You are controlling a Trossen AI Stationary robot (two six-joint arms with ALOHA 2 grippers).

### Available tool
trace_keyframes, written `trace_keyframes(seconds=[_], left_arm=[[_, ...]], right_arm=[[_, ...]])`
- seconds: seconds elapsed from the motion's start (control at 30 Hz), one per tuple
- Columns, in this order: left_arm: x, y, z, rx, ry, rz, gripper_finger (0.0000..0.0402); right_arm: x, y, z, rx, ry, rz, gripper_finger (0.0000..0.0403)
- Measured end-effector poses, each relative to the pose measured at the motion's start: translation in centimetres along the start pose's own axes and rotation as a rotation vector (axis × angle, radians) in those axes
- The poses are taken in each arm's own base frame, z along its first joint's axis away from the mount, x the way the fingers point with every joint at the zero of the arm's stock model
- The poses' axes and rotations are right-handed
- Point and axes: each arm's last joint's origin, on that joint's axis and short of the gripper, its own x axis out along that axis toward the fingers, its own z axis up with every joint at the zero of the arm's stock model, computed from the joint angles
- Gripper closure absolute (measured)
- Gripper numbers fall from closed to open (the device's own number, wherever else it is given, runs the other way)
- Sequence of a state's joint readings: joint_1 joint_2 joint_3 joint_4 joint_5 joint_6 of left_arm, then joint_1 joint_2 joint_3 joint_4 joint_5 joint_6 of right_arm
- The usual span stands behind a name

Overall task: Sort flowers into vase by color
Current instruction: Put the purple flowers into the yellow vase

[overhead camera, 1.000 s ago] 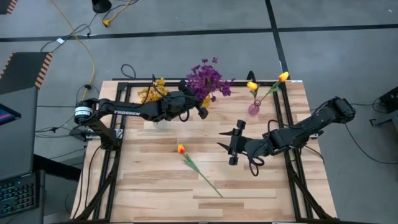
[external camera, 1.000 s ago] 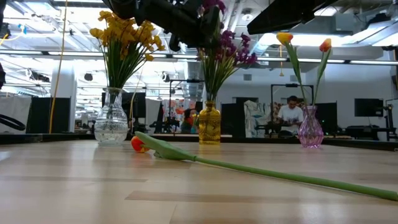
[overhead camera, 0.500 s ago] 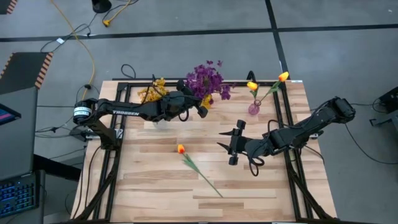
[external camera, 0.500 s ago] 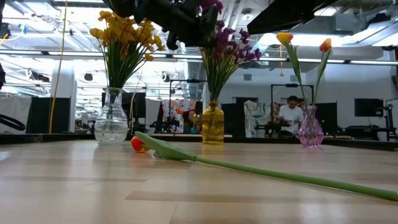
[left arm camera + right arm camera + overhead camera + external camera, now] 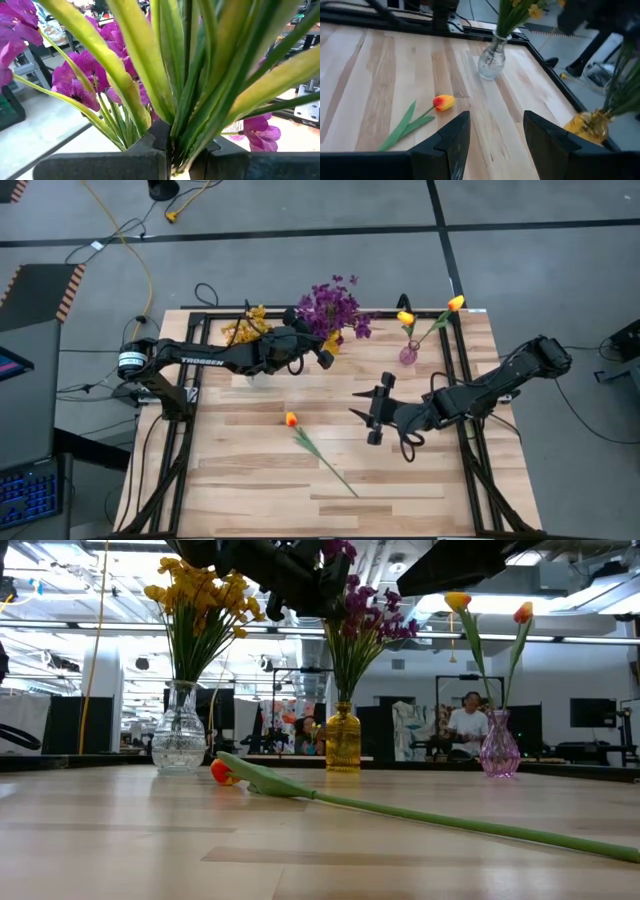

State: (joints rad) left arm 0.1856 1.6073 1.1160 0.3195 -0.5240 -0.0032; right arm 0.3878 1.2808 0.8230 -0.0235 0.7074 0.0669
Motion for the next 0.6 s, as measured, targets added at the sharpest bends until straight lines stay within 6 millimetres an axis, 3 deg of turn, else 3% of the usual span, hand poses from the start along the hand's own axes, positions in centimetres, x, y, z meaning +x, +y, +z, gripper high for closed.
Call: trace_keyframes(seconds=[0.33, 0.47, 0.6], left_arm=[[0.0, 0.0, 0.0, -0.001, 0.0, -0.003, 0.0384], [0.0, 0.0, 0.0, -0.001, 0.0, -0.003, 0.0384], [0.0, 0.0, 0.0, -0.001, 0.0, -0.004, 0.0384]], right_arm=[[0.3, -0.5, -0.1, 0.127, 0.011, -0.019, 0.0191], [-1.3, 0.2, 0.8, 0.105, 0.006, 0.034, 0.0191], [-4.1, 0.5, 2.3, 0.166, -0.01, 0.107, 0.0199]])
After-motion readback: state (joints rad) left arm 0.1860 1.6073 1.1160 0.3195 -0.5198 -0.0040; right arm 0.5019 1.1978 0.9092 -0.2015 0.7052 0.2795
